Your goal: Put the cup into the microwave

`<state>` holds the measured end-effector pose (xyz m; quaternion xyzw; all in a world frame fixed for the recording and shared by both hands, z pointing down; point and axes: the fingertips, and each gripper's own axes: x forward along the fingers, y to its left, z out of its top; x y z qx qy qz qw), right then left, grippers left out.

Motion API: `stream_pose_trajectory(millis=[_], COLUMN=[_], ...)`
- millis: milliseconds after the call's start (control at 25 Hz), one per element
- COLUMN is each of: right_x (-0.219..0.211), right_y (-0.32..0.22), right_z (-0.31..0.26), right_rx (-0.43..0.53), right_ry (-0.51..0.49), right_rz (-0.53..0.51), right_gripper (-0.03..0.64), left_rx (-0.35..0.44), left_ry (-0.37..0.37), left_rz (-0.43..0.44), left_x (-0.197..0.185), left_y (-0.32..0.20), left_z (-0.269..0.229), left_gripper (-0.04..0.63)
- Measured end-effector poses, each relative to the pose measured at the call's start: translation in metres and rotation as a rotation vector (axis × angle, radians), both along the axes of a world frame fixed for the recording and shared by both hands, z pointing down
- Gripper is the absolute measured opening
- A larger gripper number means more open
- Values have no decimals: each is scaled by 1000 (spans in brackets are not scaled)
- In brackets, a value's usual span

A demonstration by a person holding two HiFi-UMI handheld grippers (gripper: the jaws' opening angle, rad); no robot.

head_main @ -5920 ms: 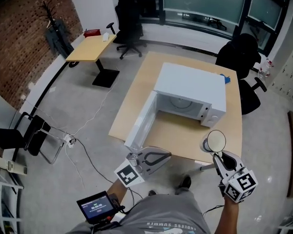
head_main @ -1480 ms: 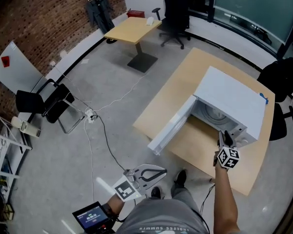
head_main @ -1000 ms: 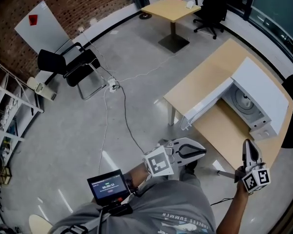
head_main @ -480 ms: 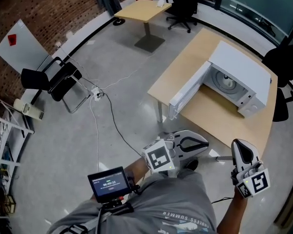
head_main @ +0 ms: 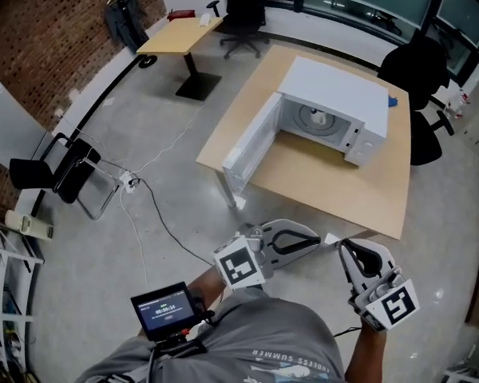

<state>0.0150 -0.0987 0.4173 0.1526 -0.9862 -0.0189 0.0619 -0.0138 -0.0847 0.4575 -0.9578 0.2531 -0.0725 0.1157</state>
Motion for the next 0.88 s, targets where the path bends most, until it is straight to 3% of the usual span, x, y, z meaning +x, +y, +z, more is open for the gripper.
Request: stream_pose_trajectory(millis=[160, 360, 520, 680, 880], right_x=[48, 132, 201, 237, 267], right_y=[17, 58, 101, 149, 190], right_z=[28, 0, -12, -16, -22], right_rx=[-54, -50, -37, -36, -27], right_ry=[10, 4, -5, -5, -12], right_rz=[0, 90, 161, 163, 165], right_gripper=[20, 20, 20, 20, 20], left_rx=[-98, 6, -28, -68, -69], left_ry=[-87, -57, 3, 25, -4], left_rz=[-14, 95, 150, 126, 124], left_x=[39, 122, 187, 218, 241], left_y=[17, 44, 85, 131, 175], left_z=[36, 15, -4, -7, -8], left_gripper=[23, 23, 23, 23, 23])
